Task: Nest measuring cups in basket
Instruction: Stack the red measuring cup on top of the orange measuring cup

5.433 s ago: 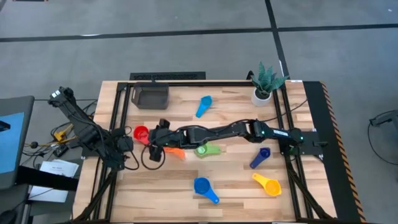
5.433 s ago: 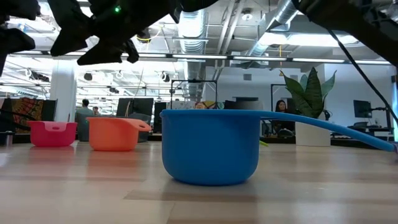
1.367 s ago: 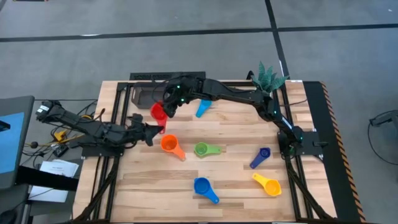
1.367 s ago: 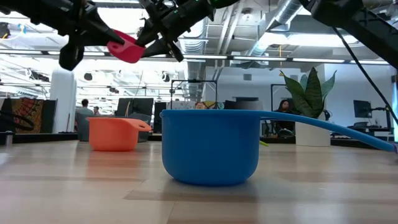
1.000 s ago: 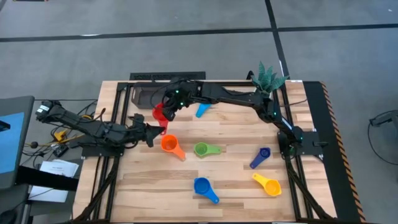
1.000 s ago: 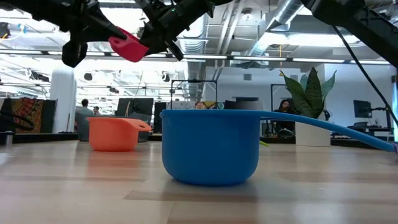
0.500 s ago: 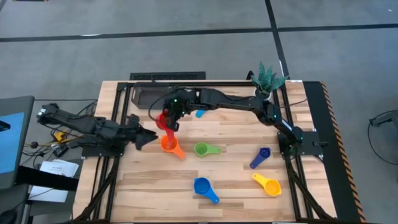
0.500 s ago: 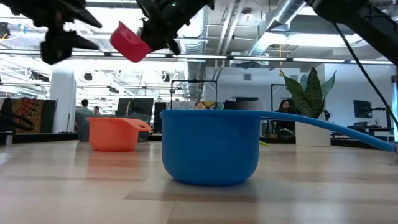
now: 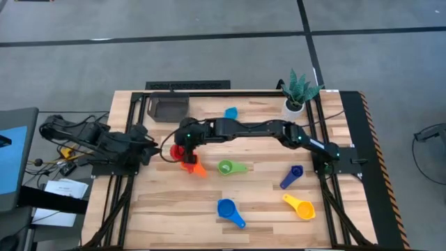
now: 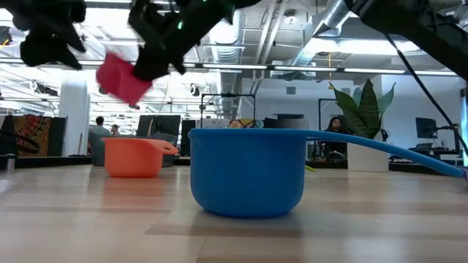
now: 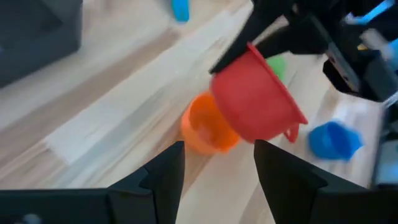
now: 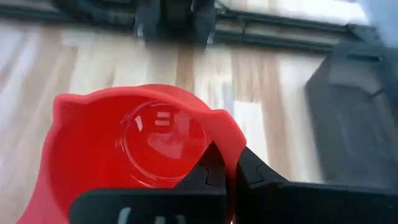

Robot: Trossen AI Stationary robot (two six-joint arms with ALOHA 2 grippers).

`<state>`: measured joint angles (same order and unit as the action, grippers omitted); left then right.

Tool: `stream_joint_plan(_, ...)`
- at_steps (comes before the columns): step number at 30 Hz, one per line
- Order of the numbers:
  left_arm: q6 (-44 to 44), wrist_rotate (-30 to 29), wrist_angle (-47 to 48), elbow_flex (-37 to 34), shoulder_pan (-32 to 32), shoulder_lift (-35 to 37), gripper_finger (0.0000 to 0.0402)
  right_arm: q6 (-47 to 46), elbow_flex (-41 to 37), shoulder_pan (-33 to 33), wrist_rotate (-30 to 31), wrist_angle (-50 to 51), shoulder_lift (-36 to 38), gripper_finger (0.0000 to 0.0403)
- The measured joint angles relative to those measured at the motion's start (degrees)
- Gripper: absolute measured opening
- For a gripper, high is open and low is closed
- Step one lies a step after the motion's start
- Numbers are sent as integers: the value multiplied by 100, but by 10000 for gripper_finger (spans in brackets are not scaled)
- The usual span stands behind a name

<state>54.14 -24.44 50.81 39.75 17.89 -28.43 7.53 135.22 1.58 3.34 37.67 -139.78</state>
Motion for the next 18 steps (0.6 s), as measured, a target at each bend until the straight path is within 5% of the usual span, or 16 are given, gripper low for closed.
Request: stream_joint_plan(18, 214, 430, -464, -53, 9, -1640, 178, 1088, -36, -7, -183, 705, -210, 7)
